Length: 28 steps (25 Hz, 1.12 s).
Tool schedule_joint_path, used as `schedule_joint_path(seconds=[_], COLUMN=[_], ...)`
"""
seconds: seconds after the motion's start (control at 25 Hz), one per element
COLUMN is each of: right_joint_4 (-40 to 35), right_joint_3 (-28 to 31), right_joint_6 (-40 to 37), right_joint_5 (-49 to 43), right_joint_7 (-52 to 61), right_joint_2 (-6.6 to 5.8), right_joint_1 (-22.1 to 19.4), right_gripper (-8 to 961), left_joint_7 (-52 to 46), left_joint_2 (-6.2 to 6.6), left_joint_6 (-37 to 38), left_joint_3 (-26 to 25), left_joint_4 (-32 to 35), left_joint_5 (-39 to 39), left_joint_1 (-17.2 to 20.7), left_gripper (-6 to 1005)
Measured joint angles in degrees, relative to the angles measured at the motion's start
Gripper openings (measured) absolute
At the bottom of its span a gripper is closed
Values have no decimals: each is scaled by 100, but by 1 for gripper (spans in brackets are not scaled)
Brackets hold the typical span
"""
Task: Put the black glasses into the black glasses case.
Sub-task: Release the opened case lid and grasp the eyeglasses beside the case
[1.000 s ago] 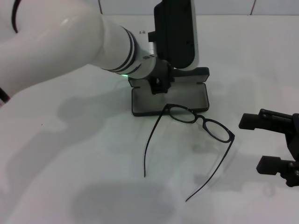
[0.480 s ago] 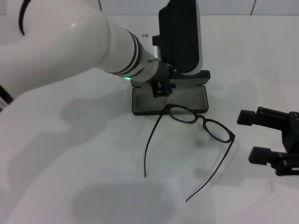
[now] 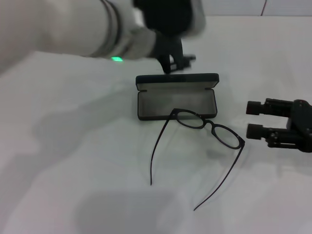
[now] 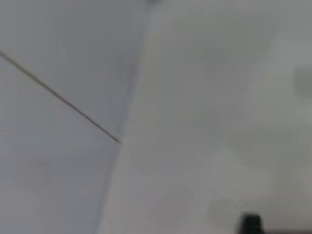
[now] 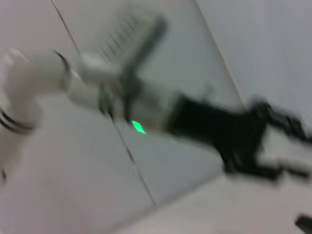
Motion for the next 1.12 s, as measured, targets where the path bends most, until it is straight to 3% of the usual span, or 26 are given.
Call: schedule_joint_path(seconds=[0.12,0.24,0.4,0.52,0.72,0.84,1.12], right_joint_4=[-987,-2018,-2846,-2916,-2873,-2624,-1849], right_joint_3=[-2,-3,22,27,32,35,108], right_joint_6=[420,814,875,737,718,756,789], right_joint_5=[-737,-1868,-3549,-3908,-4380,-4882,-5888], right_joint_7=[776,1857,3428,3852,4310,4586,4926], right_joint_2=[21,124,200,203,240,305,615], right_joint_1=[46,166,734,1135,1698,2061,2941], right_gripper=[766,625,442,309,261,232,194], left_joint_7=[-12,363,1142,1376,1673,1705,1928], left_joint_2=[1,13,17,17,-1,3,10], left_joint_6=[-134,-173,-86,-72,-2,15,84], left_joint_3=[-521,-1093,-1536,-1603,-1568,-1557,-1619], left_joint_4=[710,927,713,627,562,412,69], left_joint_5=[-839,-2109,-3454,-3876,-4127,-4237,-4537], left_joint_1=[615,1158,1774,2133,2728,2767,2770], left_gripper=[451,449,447,446,445,444,444])
